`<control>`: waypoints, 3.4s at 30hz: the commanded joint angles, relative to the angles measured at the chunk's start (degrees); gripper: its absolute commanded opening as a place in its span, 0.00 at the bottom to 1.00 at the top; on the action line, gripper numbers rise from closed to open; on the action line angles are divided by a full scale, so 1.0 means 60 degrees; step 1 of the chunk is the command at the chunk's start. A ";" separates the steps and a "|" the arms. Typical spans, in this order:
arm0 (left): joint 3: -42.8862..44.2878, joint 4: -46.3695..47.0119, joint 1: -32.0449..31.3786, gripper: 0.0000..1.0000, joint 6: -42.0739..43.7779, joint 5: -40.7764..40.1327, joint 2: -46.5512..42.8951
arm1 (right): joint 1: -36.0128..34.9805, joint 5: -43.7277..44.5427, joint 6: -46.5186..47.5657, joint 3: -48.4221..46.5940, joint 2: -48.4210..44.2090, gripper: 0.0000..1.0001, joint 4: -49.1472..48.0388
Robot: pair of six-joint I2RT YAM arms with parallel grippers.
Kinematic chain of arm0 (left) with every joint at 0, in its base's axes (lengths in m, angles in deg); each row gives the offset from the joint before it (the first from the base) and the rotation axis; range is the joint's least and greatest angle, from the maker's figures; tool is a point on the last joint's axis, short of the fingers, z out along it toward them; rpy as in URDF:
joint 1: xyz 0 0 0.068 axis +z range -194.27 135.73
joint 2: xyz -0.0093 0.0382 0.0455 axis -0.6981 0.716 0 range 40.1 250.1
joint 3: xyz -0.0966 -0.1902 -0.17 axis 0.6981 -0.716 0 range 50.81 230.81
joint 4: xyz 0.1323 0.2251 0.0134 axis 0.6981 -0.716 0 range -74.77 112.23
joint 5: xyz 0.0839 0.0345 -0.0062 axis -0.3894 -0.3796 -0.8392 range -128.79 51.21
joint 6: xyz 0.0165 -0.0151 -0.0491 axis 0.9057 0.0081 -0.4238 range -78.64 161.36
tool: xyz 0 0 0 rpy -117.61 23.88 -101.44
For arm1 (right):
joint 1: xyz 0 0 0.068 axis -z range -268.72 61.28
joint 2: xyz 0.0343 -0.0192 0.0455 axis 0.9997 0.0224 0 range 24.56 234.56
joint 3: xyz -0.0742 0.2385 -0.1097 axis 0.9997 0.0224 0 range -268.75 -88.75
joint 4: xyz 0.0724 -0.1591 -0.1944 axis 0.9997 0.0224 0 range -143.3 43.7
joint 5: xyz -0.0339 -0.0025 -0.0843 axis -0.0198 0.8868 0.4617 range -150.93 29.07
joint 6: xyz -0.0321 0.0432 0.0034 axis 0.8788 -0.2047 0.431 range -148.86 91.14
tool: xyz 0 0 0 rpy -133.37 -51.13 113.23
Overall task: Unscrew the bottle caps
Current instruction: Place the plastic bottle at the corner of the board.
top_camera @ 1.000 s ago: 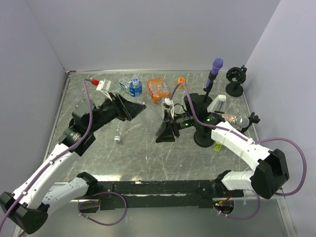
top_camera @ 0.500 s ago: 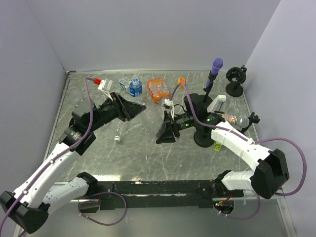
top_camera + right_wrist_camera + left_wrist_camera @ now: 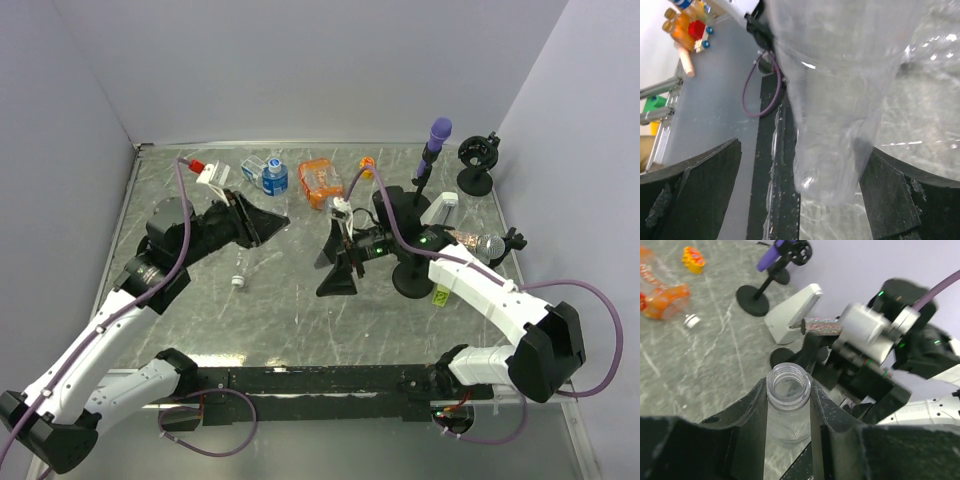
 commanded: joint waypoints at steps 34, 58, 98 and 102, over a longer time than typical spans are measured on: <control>-0.2628 0.4480 0.7983 0.01 0.5256 -0.5659 0.1372 | 0.4497 -0.2869 0.5440 0.1613 -0.2259 0.99 0.3037; -0.3068 0.4481 0.8511 0.43 0.5417 -0.4968 0.2545 | 0.4673 -0.3089 0.5499 0.1555 -0.1908 0.99 0.3183; 0.1136 -0.3352 0.7287 0.99 0.1813 -0.0733 0.0610 | 0.5054 -0.3001 0.5865 0.1525 -0.2025 0.99 0.3433; 0.1019 -0.4759 0.3875 0.99 0.1741 -0.3206 0.1078 | 0.5142 -0.3001 0.5909 0.1555 -0.2069 0.99 0.3432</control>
